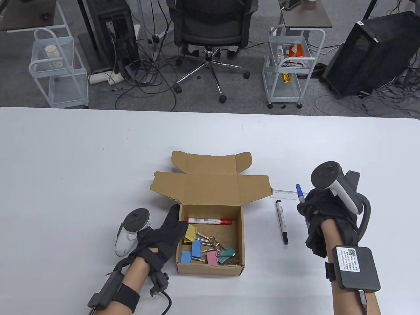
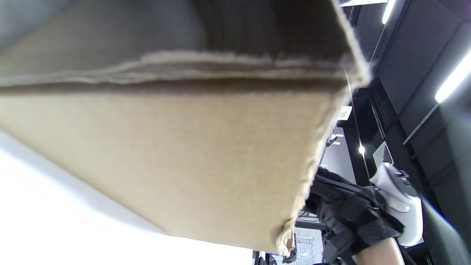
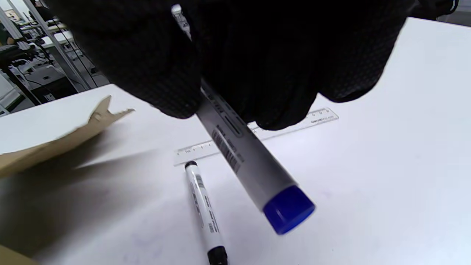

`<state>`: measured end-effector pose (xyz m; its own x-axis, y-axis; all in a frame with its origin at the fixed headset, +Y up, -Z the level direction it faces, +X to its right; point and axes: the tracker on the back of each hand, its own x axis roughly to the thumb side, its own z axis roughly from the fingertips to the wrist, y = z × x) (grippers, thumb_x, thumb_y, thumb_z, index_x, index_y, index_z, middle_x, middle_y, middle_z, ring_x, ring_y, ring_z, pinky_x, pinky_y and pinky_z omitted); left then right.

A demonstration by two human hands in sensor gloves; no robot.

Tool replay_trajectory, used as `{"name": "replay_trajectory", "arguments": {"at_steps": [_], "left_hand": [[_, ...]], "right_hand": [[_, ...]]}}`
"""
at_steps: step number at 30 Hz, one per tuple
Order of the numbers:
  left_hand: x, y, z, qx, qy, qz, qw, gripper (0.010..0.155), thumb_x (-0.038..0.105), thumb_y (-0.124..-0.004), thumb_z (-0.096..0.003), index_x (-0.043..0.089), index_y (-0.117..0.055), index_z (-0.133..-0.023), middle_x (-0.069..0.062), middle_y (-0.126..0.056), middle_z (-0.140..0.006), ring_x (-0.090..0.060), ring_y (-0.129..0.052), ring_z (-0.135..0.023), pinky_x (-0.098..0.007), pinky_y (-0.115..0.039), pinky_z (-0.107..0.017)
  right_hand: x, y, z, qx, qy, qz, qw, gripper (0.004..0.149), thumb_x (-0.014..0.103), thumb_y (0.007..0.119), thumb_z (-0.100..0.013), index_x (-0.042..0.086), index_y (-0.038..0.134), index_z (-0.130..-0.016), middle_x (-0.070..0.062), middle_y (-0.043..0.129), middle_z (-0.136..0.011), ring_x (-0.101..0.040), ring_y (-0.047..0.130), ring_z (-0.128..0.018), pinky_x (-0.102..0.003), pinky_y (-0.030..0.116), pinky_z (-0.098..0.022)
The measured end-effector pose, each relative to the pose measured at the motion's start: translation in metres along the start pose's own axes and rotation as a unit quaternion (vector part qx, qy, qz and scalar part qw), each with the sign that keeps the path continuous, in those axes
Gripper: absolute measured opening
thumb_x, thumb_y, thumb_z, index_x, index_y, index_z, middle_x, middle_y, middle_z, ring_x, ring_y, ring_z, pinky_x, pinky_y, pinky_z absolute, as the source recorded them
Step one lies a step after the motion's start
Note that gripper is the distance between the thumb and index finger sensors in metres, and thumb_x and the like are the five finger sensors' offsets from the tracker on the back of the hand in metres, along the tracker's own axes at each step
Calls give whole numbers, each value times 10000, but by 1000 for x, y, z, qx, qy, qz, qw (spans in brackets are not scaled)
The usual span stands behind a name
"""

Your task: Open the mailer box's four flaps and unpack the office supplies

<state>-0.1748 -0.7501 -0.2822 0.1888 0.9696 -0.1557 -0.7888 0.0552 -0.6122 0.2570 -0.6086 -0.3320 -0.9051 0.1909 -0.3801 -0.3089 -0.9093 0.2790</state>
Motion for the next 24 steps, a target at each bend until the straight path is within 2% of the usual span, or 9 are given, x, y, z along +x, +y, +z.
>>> {"name": "replay_trajectory", "arguments": {"at_steps": [13, 24], "left_hand": [[-1, 0, 1, 3, 0, 2, 1000, 878, 537, -525, -614, 110, 84, -1081, -244, 100, -1180, -499, 28, -1092, -594, -251, -795], [-2, 0, 1, 3, 2, 2, 1000, 878, 541, -524, -614, 109, 82, -1082, -242, 101, -1180, -496, 30, -1092, -592, -251, -797]], "right_hand": [[-20, 54, -51, 35, 69, 38, 996, 544, 369, 935, -525, 39, 792, -932, -83, 1029, -803, -333, 1050, -673, -538, 865, -572], [-15, 71, -67, 31, 89, 87, 992, 536, 375, 932, -527, 39, 803, -925, -67, 1021, -814, -327, 1049, -675, -533, 867, -571]]}}
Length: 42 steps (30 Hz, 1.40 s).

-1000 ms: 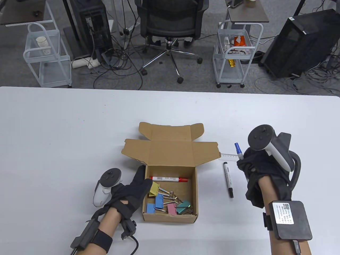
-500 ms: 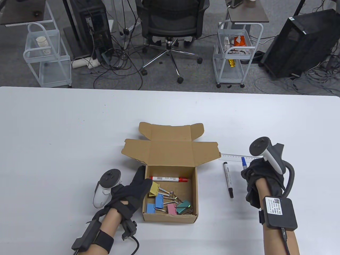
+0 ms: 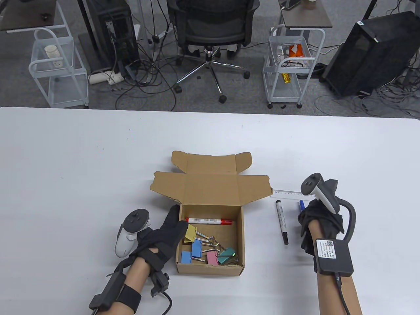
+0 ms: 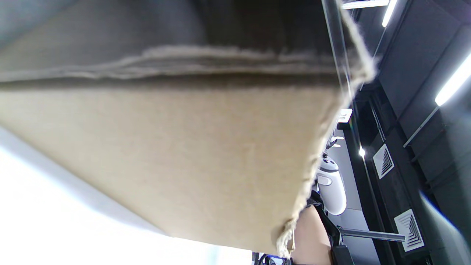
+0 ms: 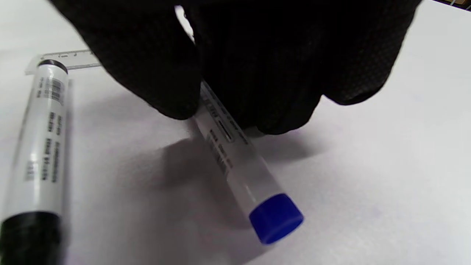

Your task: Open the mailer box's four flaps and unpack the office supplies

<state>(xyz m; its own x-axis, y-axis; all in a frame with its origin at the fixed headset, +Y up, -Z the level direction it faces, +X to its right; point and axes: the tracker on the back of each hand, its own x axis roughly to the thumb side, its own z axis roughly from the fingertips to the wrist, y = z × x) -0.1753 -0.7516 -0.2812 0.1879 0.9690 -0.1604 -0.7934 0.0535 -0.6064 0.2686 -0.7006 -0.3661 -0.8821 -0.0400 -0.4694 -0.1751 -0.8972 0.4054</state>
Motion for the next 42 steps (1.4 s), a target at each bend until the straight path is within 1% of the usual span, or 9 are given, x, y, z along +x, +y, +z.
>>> {"name": "replay_trajectory", "arguments": {"at_steps": [7, 19, 24, 27, 30, 32, 35, 40, 42], "left_hand": [[-1, 0, 0, 0, 1, -2, 1000, 880, 542, -523, -614, 106, 82, -1081, -242, 100, -1179, -498, 29, -1090, -592, -253, -796], [-1, 0, 0, 0, 1, -2, 1000, 883, 542, -526, -614, 102, 80, -1082, -244, 96, -1180, -498, 27, -1090, -594, -255, -795], [-1, 1, -1, -2, 2, -1, 1000, 883, 543, -526, -613, 104, 80, -1081, -242, 99, -1179, -497, 32, -1088, -593, -251, -795], [-1, 1, -1, -2, 2, -2, 1000, 883, 542, -525, -614, 103, 81, -1081, -243, 99, -1178, -498, 32, -1088, -593, -252, -795], [-1, 1, -1, -2, 3, -3, 1000, 883, 542, -525, -613, 101, 80, -1081, -244, 99, -1178, -498, 32, -1088, -594, -253, -795], [-1, 1, -1, -2, 3, -3, 1000, 882, 542, -525, -613, 103, 81, -1081, -244, 99, -1178, -499, 32, -1088, -595, -253, -795], [-1, 1, -1, -2, 4, -5, 1000, 883, 541, -525, -613, 100, 81, -1081, -247, 97, -1178, -501, 28, -1088, -596, -255, -795], [-1, 1, -1, -1, 5, -7, 1000, 883, 540, -526, -612, 99, 79, -1081, -250, 93, -1178, -503, 26, -1088, -599, -259, -793], [-1, 2, -1, -2, 5, -8, 1000, 882, 540, -525, -613, 100, 80, -1081, -248, 94, -1179, -503, 26, -1088, -599, -258, -793]], "right_hand": [[7, 1, -3, -13, 13, 27, 999, 533, 392, 930, -527, 43, 816, -913, -51, 1027, -795, -316, 1054, -664, -528, 872, -564], [8, 0, 0, -18, 9, 37, 999, 550, 416, 918, -529, 53, 805, -928, -47, 1023, -806, -318, 1047, -678, -526, 865, -576], [6, -8, 7, -32, -1, 28, 999, 563, 426, 915, -527, 55, 800, -935, -59, 1031, -804, -325, 1048, -681, -530, 863, -578], [8, -20, 20, -59, -18, 22, 998, 570, 430, 902, -530, 60, 787, -947, -75, 1025, -817, -338, 1039, -696, -538, 851, -589], [14, -31, 42, -101, -54, 18, 993, 571, 425, 884, -541, 75, 757, -974, -95, 994, -866, -369, 1007, -745, -559, 821, -613], [21, -39, 64, -135, -90, 15, 987, 569, 414, 879, -545, 87, 741, -989, -106, 972, -901, -386, 985, -778, -571, 803, -629], [29, -48, 92, -170, -134, 15, 976, 563, 398, 874, -549, 101, 727, -1004, -118, 937, -952, -404, 953, -821, -581, 779, -650], [45, -56, 133, -202, -196, 21, 959, 558, 391, 861, -555, 119, 714, -1020, -131, 888, -1013, -423, 902, -888, -588, 741, -684], [51, -58, 145, -208, -214, 24, 954, 561, 399, 843, -563, 121, 704, -1029, -141, 864, -1038, -437, 876, -912, -596, 724, -691]]}}
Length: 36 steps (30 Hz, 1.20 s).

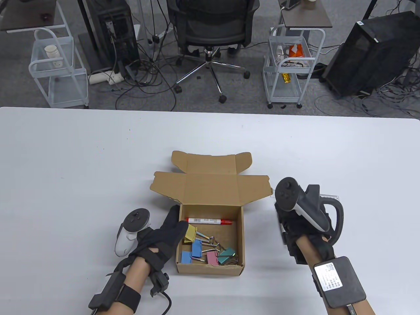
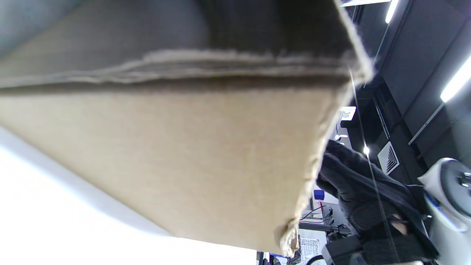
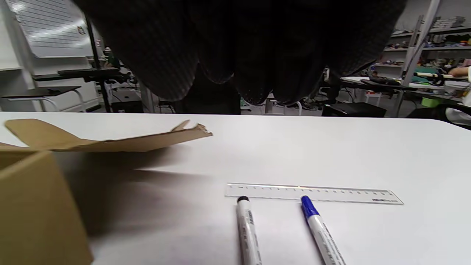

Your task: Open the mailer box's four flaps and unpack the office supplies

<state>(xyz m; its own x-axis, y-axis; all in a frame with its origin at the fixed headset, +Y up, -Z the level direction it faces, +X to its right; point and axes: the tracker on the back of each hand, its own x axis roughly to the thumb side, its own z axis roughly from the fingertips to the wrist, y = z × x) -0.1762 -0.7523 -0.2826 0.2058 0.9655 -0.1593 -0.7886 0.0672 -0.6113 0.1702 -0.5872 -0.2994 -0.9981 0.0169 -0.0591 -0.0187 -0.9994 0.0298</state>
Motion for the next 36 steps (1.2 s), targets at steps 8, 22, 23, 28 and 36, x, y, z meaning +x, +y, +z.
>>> {"name": "replay_trajectory", "arguments": {"at_steps": [8, 22, 23, 28, 36], "left_hand": [[0, 0, 0, -1, 1, -2, 1000, 883, 540, -524, -612, 98, 80, -1081, -250, 94, -1178, -505, 27, -1086, -601, -258, -792], [0, 1, -1, -5, 3, -6, 1000, 883, 539, -522, -612, 97, 83, -1079, -251, 97, -1177, -509, 30, -1084, -603, -257, -791], [1, 1, -1, -6, 3, -6, 1000, 882, 538, -522, -612, 97, 82, -1079, -253, 97, -1176, -510, 29, -1083, -604, -258, -790], [1, 1, -1, -5, 3, -6, 1000, 882, 537, -521, -612, 96, 84, -1078, -254, 99, -1175, -513, 31, -1081, -606, -256, -789], [1, 1, -1, -9, 2, -6, 1000, 882, 537, -521, -612, 95, 85, -1077, -255, 100, -1173, -512, 34, -1080, -606, -254, -788]], "right_hand": [[36, -17, 26, -20, -67, -14, 997, 619, 488, 681, -593, 126, 613, -1090, -209, 707, -1148, -513, 703, -1013, -648, 634, -717], [82, -17, 45, -28, -136, -11, 990, 693, 524, 623, -594, 142, 446, -1144, -232, 440, -1240, -558, 456, -1077, -690, 503, -739], [84, -17, 45, -26, -139, -11, 990, 696, 523, 616, -595, 140, 435, -1146, -228, 433, -1242, -553, 448, -1080, -688, 494, -742], [100, -9, 45, -5, -164, -1, 987, 691, 504, 600, -602, 126, 411, -1148, -229, 408, -1244, -543, 411, -1084, -676, 458, -747], [128, 12, 44, 37, -184, 41, 981, 723, 491, 581, -609, 86, 328, -1152, -230, 331, -1251, -543, 339, -1088, -670, 405, -751]]}}
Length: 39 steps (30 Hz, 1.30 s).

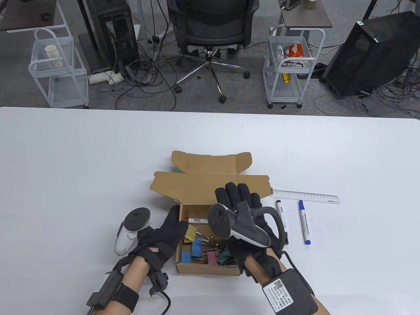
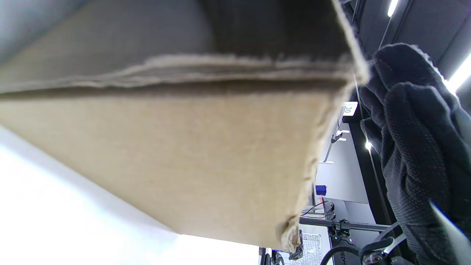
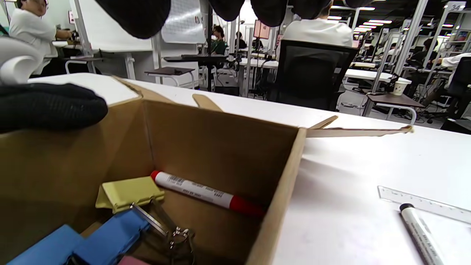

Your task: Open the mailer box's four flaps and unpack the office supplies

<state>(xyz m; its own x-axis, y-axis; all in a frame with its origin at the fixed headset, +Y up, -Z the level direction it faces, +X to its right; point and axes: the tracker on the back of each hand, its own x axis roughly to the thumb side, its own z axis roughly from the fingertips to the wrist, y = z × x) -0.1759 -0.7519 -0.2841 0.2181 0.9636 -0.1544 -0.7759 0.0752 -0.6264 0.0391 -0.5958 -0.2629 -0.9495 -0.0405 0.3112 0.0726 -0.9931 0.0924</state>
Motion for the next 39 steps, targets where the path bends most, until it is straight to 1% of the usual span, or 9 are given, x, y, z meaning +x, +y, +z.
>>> {"name": "replay_trajectory", "arguments": {"at_steps": [8, 17, 22, 29, 33, 39], "left_hand": [[0, 0, -1, 0, 0, -1, 1000, 882, 536, -520, -612, 95, 85, -1077, -255, 101, -1173, -513, 34, -1080, -606, -256, -788], [0, 0, -1, 0, 0, -1, 1000, 881, 536, -520, -612, 95, 85, -1077, -256, 101, -1173, -514, 32, -1079, -607, -256, -788], [0, 0, -1, 0, 0, -1, 1000, 881, 535, -520, -612, 94, 85, -1076, -256, 100, -1173, -514, 33, -1079, -607, -256, -788], [0, 0, -1, -1, 1, -2, 1000, 881, 535, -519, -612, 94, 86, -1076, -257, 100, -1173, -516, 33, -1079, -608, -257, -788], [0, 0, -1, -1, 1, -2, 1000, 881, 535, -520, -612, 94, 85, -1076, -258, 100, -1173, -515, 34, -1079, -608, -256, -788], [0, 0, -1, 0, 0, -1, 1000, 878, 534, -520, -612, 97, 82, -1078, -258, 99, -1173, -515, 32, -1079, -608, -256, -788]], "right_hand": [[19, 17, -13, 38, -16, 21, 999, 713, 471, 581, -613, 71, 330, -1148, -238, 350, -1245, -536, 354, -1087, -658, 408, -751], [27, 34, -27, 85, -24, 10, 996, 683, 444, 581, -617, 57, 370, -1139, -246, 423, -1230, -529, 443, -1075, -636, 469, -749], [29, 32, -26, 64, -24, 3, 998, 663, 439, 588, -615, 63, 413, -1133, -236, 475, -1221, -515, 493, -1070, -624, 502, -747], [33, 38, -18, 74, -41, 1, 996, 670, 450, 595, -613, 62, 424, -1133, -233, 490, -1218, -510, 507, -1069, -621, 512, -745], [33, 47, -19, 96, -41, 3, 994, 666, 447, 594, -614, 63, 428, -1131, -235, 495, -1217, -508, 517, -1067, -619, 521, -744], [28, 62, -31, 135, -31, -19, 990, 659, 438, 589, -615, 58, 430, -1130, -232, 500, -1212, -509, 521, -1064, -618, 526, -742]]}}
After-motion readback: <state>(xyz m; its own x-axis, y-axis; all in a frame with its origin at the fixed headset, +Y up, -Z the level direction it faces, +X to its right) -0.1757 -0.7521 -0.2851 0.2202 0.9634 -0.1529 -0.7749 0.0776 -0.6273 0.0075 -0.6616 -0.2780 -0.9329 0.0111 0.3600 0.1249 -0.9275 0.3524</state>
